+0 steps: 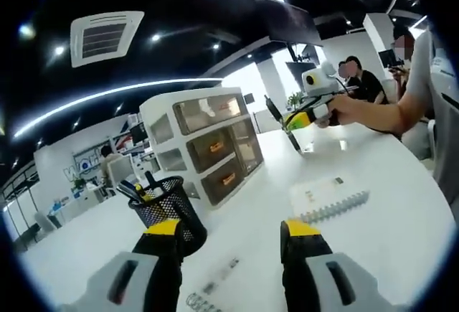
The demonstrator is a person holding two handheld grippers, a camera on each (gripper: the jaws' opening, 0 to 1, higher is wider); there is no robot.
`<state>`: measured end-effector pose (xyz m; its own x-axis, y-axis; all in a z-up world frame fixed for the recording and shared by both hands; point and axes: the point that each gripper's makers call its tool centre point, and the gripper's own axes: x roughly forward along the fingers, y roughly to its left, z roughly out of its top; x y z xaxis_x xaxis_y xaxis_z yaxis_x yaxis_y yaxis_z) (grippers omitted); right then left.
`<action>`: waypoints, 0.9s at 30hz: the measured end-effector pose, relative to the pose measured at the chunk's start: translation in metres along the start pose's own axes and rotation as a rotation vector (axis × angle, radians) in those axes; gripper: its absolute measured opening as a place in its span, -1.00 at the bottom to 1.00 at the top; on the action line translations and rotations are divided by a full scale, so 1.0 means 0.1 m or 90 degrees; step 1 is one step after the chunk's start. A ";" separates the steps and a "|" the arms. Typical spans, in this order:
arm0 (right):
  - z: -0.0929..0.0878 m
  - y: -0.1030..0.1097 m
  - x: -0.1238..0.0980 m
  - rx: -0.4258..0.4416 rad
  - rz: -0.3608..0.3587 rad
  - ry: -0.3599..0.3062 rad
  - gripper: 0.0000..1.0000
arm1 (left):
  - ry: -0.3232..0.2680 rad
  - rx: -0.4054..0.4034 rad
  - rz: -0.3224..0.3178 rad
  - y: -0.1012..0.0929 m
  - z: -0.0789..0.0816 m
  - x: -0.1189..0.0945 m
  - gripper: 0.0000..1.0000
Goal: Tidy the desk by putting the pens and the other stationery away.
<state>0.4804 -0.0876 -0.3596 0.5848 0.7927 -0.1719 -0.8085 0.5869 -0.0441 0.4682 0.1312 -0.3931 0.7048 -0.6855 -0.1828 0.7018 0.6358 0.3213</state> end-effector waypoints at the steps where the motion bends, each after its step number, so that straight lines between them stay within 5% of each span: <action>1: 0.03 0.01 0.01 -0.006 -0.001 -0.001 -0.88 | -0.004 -0.002 0.002 0.01 0.01 -0.01 0.09; 12: 0.49 0.21 0.25 -0.044 0.024 -0.026 -0.88 | 0.011 0.004 0.015 0.04 -0.05 -0.01 0.08; 18: 0.79 0.23 0.36 -0.005 0.050 -0.068 -0.88 | 0.006 0.029 0.029 0.05 -0.02 -0.01 0.02; 27: 0.98 0.36 0.76 -0.020 0.073 -0.064 -0.88 | 0.014 0.012 0.024 0.03 -0.07 0.02 0.03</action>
<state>0.5023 0.0097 -0.2779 0.4910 0.8676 -0.0784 -0.8710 0.4875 -0.0609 0.4726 0.1340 -0.3993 0.7324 -0.6537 -0.1904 0.6733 0.6539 0.3450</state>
